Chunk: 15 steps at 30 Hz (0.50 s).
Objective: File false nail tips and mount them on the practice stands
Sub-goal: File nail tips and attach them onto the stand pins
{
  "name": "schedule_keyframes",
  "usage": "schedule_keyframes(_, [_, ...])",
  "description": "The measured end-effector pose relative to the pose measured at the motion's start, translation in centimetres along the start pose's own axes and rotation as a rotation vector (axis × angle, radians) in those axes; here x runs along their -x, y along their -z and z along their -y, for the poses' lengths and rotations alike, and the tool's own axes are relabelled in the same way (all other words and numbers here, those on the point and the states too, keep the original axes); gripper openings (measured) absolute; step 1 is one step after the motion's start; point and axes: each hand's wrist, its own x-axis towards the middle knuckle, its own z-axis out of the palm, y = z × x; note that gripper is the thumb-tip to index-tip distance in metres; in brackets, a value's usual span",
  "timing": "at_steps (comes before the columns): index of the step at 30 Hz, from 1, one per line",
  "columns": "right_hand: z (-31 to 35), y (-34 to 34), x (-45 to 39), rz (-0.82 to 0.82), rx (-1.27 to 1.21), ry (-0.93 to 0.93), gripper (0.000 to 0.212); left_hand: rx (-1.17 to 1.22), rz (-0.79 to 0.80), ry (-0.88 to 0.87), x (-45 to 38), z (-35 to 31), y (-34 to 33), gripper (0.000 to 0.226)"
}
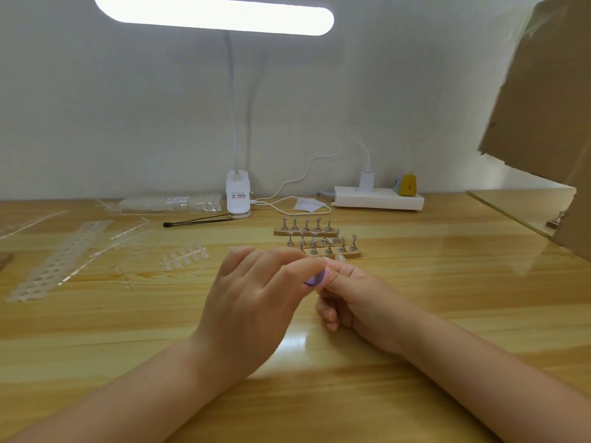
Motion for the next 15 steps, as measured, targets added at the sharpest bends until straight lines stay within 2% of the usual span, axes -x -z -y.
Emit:
schedule_keyframes(3, [0.1,-0.1,0.1,-0.008,-0.003,0.003,0.019,-0.051,0.073,0.000,0.3,0.2,-0.2,0.023])
schedule_keyframes(8, [0.3,0.0,0.0,-0.030,-0.084,-0.005,0.027,-0.194,0.176,0.148,0.5,1.1,0.0,0.023])
schedule_keyframes(13, [0.0,-0.2,-0.3,-0.185,-0.179,-0.008,0.026,-0.272,0.321,0.248,1.0,1.0,-0.3,0.011])
schedule_keyframes(15, [-0.1,-0.2,-0.4,-0.235,-0.189,-0.002,0.028,-0.255,0.342,0.282,1.2,1.0,-0.4,0.019])
